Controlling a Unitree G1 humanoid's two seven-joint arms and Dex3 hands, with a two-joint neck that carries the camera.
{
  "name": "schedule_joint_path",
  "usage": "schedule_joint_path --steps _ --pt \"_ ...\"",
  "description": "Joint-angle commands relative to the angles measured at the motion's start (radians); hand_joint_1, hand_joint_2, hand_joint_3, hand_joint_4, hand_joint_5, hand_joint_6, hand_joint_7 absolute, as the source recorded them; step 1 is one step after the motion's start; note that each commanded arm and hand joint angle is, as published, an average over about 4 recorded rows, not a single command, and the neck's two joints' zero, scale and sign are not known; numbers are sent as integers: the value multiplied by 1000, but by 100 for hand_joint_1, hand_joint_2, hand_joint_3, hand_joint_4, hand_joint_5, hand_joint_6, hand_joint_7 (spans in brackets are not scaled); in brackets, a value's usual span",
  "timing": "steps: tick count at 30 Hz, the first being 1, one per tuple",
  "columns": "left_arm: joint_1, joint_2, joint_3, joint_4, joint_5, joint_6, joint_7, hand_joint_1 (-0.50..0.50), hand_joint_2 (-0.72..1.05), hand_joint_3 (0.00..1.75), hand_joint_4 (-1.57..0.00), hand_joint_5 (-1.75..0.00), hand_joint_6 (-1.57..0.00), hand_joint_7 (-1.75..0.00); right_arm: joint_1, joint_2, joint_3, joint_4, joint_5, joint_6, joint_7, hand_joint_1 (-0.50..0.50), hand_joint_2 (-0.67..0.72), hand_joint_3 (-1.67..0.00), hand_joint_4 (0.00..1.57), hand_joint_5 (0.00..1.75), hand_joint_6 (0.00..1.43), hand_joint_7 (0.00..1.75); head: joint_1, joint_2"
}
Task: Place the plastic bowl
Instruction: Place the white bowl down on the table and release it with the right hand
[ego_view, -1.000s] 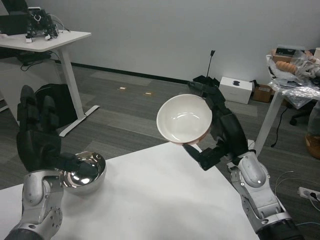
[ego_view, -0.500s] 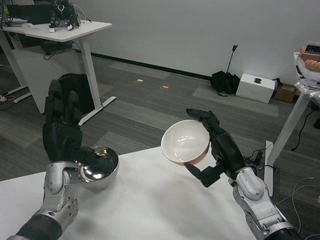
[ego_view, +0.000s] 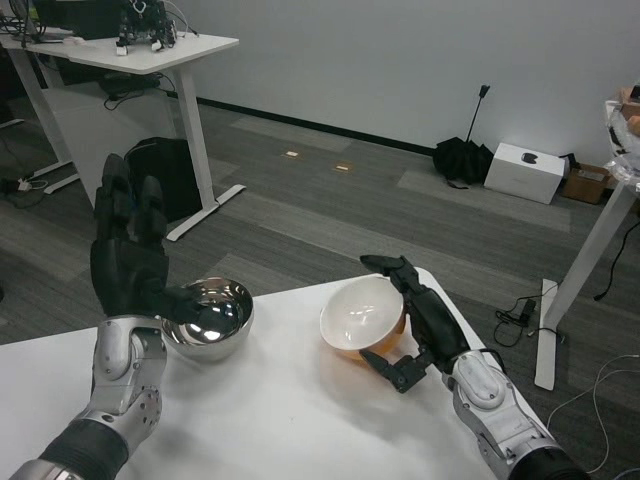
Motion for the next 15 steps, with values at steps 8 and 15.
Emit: schedule_joint_path --steps 8,15 --pt "7 5 -2 -11 3 6 0 -30 -55 0 -15 0 -10 0 -6 -6 40 41 16 -9 1 -42 -35 -159 157 121 134 82 -33 -11" --pt "7 5 -2 -10 3 6 -1 -30 -55 0 -15 0 -10 0 18 -11 7 8 16 -2 56 -42 -26 -155 127 160 133 154 -42 -14"
